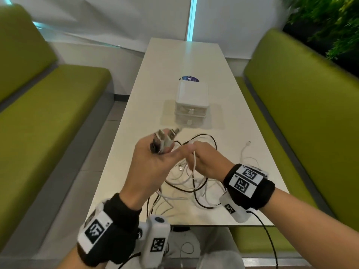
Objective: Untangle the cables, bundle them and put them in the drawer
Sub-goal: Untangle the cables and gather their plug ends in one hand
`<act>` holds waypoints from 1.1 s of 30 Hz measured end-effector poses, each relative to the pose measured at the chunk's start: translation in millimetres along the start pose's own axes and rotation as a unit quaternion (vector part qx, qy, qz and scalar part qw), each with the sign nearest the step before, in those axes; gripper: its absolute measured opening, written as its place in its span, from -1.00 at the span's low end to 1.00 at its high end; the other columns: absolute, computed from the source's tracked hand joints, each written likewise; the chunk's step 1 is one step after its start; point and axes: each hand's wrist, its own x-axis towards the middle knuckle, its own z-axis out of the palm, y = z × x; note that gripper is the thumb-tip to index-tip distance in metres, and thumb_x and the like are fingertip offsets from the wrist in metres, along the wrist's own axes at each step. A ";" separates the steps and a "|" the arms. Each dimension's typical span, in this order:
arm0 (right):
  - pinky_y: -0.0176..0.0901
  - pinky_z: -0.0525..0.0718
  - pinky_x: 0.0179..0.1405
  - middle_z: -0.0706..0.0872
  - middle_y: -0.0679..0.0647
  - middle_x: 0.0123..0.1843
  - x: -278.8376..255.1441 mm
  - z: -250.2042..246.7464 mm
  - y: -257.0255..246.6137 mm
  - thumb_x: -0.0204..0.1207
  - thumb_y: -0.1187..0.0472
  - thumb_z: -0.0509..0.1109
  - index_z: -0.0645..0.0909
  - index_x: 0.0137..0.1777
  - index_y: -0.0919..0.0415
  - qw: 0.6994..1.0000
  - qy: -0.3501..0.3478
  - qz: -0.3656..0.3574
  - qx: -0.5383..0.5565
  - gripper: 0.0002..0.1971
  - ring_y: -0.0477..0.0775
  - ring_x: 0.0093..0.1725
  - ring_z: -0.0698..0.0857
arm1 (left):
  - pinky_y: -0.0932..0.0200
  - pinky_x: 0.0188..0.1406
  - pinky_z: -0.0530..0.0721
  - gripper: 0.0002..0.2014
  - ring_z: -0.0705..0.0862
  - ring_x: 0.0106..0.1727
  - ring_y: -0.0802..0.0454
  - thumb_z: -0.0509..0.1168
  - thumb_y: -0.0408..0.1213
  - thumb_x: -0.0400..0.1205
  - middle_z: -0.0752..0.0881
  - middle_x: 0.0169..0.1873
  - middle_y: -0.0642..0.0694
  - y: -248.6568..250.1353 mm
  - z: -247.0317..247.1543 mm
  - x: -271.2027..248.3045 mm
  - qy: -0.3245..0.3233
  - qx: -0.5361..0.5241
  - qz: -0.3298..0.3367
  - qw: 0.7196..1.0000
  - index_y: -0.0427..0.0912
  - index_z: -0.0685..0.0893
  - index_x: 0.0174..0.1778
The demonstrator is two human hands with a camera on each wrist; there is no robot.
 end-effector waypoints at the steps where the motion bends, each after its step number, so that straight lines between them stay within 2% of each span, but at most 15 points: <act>1: -0.13 0.49 -0.40 0.67 0.29 -0.34 -2.9 -0.7 -2.2 0.28 -0.33 -0.24 0.57 -0.32 0.44 1.000 0.006 0.002 0.003 -0.17 0.21 -0.37 0.60 | 0.45 -0.40 0.34 -0.44 0.14 -0.48 0.11 0.54 -0.29 0.49 0.15 -0.54 0.00 -7.5 2.1 -1.5 0.010 0.022 -0.011 1.000 -0.12 0.22 -0.52; 3: -0.17 0.35 -0.46 0.59 0.27 -0.41 -7.4 -1.4 -5.7 0.29 -0.40 -0.23 0.49 -0.38 0.44 0.999 0.017 0.014 0.027 -0.15 0.12 -0.44 0.48 | 0.35 -0.42 0.29 -0.46 0.18 -0.48 0.13 0.52 -0.23 0.52 0.21 -0.59 0.15 -18.3 5.5 -4.5 0.011 0.044 -0.036 0.998 0.05 0.28 -0.59; 6: -0.02 0.43 -0.40 0.54 0.26 -0.46 -9.7 -1.1 -6.9 0.37 -0.44 -0.17 0.44 -0.43 0.39 0.996 0.040 0.020 0.076 -0.18 0.11 -0.47 0.46 | 0.41 -0.41 0.35 -0.58 0.30 -0.49 0.19 0.47 -0.19 0.54 0.35 -0.63 0.19 -27.3 9.5 -6.3 0.013 0.026 -0.051 0.998 0.09 0.47 -0.60; 9: -0.01 0.54 -0.31 0.64 0.24 -0.45 -12.9 1.2 -5.8 0.60 -0.35 -0.03 0.50 -0.45 0.34 0.987 0.070 0.026 0.139 -0.24 0.18 -0.42 0.58 | 0.38 -0.38 0.43 -0.68 0.35 -0.46 0.18 0.42 -0.06 0.51 0.42 -0.59 0.17 -33.9 11.6 -5.5 0.031 0.015 -0.059 0.998 -0.03 0.54 -0.53; 15: 0.09 0.62 -0.18 0.52 -0.10 -0.57 -16.7 7.2 -4.1 0.72 -0.12 0.09 0.40 -0.56 0.03 0.969 0.076 0.040 0.233 -0.43 0.23 -0.35 0.66 | 0.34 -0.45 0.30 -0.36 0.40 -0.69 0.27 0.18 0.12 0.57 0.38 -0.82 0.13 -32.4 14.5 -2.8 0.032 0.040 -0.108 0.993 -0.48 0.62 -0.48; 18: 0.22 0.64 -0.17 0.44 -0.10 -0.56 -15.6 6.6 -7.0 0.71 -0.14 0.08 0.57 -0.45 0.10 0.963 0.050 0.035 0.262 -0.45 0.20 -0.44 0.53 | 0.27 -0.49 0.29 -0.32 0.31 -0.68 0.21 0.20 0.28 0.53 0.27 -0.76 0.09 -36.0 15.1 -3.7 0.035 0.019 -0.099 0.994 -0.40 0.75 -0.26; 20: 0.18 0.64 -0.27 0.38 -0.10 -0.54 -13.0 5.9 -6.6 0.65 -0.19 0.09 0.66 -0.35 0.18 0.955 0.046 0.037 0.291 -0.44 0.06 -0.48 0.43 | 0.33 -0.56 0.37 -0.51 0.38 -0.58 0.01 0.21 0.12 0.58 0.37 -0.58 -0.13 -36.8 15.5 -5.9 0.032 0.003 -0.079 0.996 -0.26 0.80 -0.07; 21: 0.14 0.61 -0.33 0.37 -0.10 -0.54 -11.8 5.3 -7.5 0.62 -0.21 0.10 0.59 -0.39 0.26 0.954 0.055 0.040 0.291 -0.41 0.00 -0.49 0.41 | 0.30 -0.55 0.45 -0.60 0.43 -0.42 -0.06 0.20 -0.01 0.62 0.46 -0.53 -0.07 -36.8 15.3 -7.1 0.022 -0.008 -0.066 0.998 -0.25 0.78 0.04; 23: -0.12 0.49 -0.41 0.40 -0.11 -0.57 -7.6 8.0 -2.6 0.68 -0.15 0.10 0.42 -0.49 0.22 0.965 0.071 0.038 0.248 -0.42 -0.09 -0.52 0.38 | 0.06 -0.29 0.56 -0.71 0.55 -0.29 -0.04 0.20 -0.21 0.69 0.75 -0.24 0.06 -39.8 14.7 -6.4 0.012 -0.018 -0.045 0.999 -0.28 0.73 0.14; 24: -0.18 0.48 -0.39 0.47 -0.10 -0.56 -4.3 10.6 -0.8 0.71 -0.11 0.09 0.42 -0.49 0.18 0.973 0.072 0.031 0.219 -0.44 -0.09 -0.52 0.41 | 0.33 -0.31 0.57 -0.75 0.68 -0.19 0.07 0.19 -0.32 0.71 0.81 -0.04 -0.01 -42.1 13.4 -5.1 0.000 -0.030 -0.035 0.999 -0.31 0.71 0.17; 25: -0.12 0.54 -0.35 0.59 -0.06 -0.50 -1.7 12.8 -0.5 0.70 -0.11 0.10 0.51 -0.44 0.22 0.978 0.066 0.025 0.197 -0.45 -0.04 -0.47 0.52 | 0.43 0.09 0.61 -0.77 0.75 0.03 0.09 0.19 -0.44 0.72 0.80 0.08 -0.08 -44.2 12.1 -4.2 -0.025 -0.053 -0.033 0.998 -0.33 0.70 0.20; 26: -0.01 0.64 -0.26 0.72 0.04 -0.36 0.6 15.0 -0.9 0.66 -0.13 0.16 0.63 -0.31 0.28 0.979 0.062 0.021 0.191 -0.48 0.04 -0.34 0.65 | 0.26 0.13 0.65 -0.75 0.73 0.19 0.02 0.19 -0.54 0.70 0.78 0.13 -0.15 -47.6 10.5 -2.6 -0.052 -0.055 -0.024 0.997 -0.34 0.70 0.22; 28: -0.01 0.67 -0.15 0.78 0.13 -0.15 6.0 17.6 0.3 0.55 -0.07 0.31 0.72 -0.09 0.31 0.987 0.056 0.002 0.153 -0.60 0.12 -0.14 0.73 | 0.08 0.23 0.63 -0.74 0.71 0.21 -0.09 0.23 -0.58 0.59 0.75 0.10 -0.18 -53.1 10.3 1.4 -0.098 0.004 0.021 0.995 -0.33 0.75 0.11; 30: -0.17 0.52 -0.32 0.67 0.06 -0.33 6.2 15.3 -2.3 0.55 0.29 0.32 0.65 -0.19 0.36 0.995 0.029 -0.001 0.096 -0.84 0.07 -0.29 0.62 | 0.12 0.12 0.61 -0.74 0.70 0.06 -0.07 0.24 -0.60 0.55 0.69 -0.05 -0.10 -54.3 9.4 4.6 -0.129 0.061 0.051 0.988 -0.18 0.73 -0.11; 33: -0.42 0.31 -0.49 0.41 -0.08 -0.51 -0.5 12.5 -8.6 0.58 0.43 0.24 0.45 -0.42 0.19 0.999 0.021 -0.017 0.043 -0.68 -0.06 -0.48 0.39 | 0.31 -0.02 0.54 -0.74 0.65 -0.11 0.11 0.21 -0.54 0.58 0.64 -0.22 0.13 -59.0 5.8 5.6 -0.156 0.058 0.025 0.986 -0.06 0.61 -0.19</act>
